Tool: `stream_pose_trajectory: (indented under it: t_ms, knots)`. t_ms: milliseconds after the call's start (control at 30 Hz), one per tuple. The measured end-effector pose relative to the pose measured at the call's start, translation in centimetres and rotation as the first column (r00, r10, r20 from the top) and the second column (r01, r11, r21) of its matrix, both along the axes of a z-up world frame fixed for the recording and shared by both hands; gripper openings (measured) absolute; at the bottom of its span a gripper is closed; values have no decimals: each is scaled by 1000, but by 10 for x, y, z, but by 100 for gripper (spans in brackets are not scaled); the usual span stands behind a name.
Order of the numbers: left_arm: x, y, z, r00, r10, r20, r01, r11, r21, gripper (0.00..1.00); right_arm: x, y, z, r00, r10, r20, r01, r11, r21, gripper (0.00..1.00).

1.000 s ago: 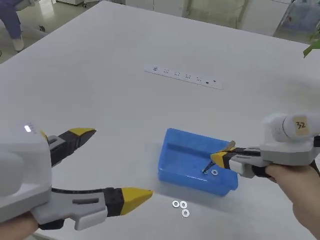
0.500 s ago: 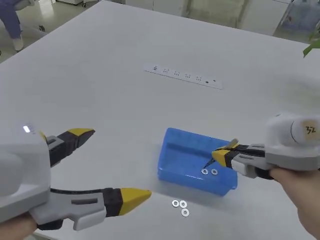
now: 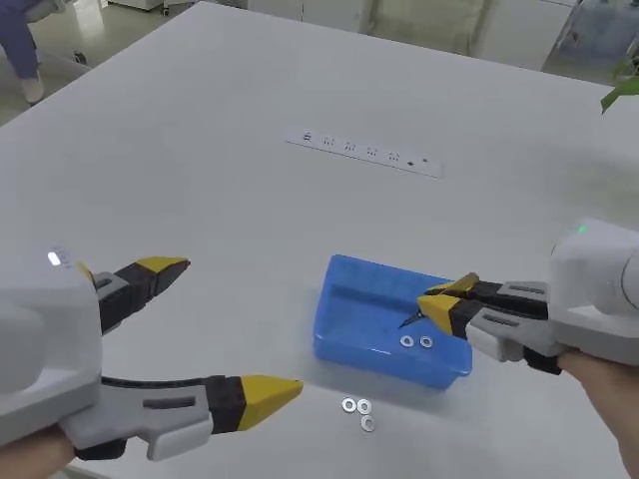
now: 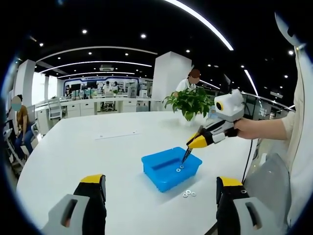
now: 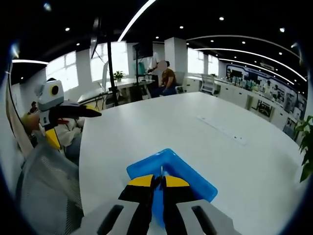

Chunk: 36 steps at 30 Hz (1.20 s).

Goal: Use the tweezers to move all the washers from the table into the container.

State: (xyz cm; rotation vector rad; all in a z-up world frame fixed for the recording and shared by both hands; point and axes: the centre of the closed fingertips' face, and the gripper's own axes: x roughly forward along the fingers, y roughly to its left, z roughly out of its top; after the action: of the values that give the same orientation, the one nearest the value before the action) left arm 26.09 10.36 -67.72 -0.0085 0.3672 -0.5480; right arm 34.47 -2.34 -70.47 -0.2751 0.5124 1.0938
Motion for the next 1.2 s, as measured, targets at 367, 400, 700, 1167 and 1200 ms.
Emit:
stream_pose_trajectory:
  t_ms: [367,400,700,1167,1200]
  knots:
    - [0,-1,-1,1000,-4,-5,4,1000,5,96,-21,1,0,999,47,-26,-46,999,20,2]
    - [0,-1,-1,1000,-5,-4,5,1000,4,96,-23,2,-2,998,50,-35,-49,998,25,2]
    - [-1,-3,-2,1000,-14,-8,14,1000,7,96,-50,7,-23,987,108,-118,-108,994,3,2]
    - [-2,-4,-2,1000,-21,-9,21,1000,6,95,-67,11,-55,973,159,-165,-178,978,-109,2]
    - [-3,-4,-3,1000,-21,-11,21,1000,7,95,-67,11,-56,973,160,-166,-180,977,-111,2]
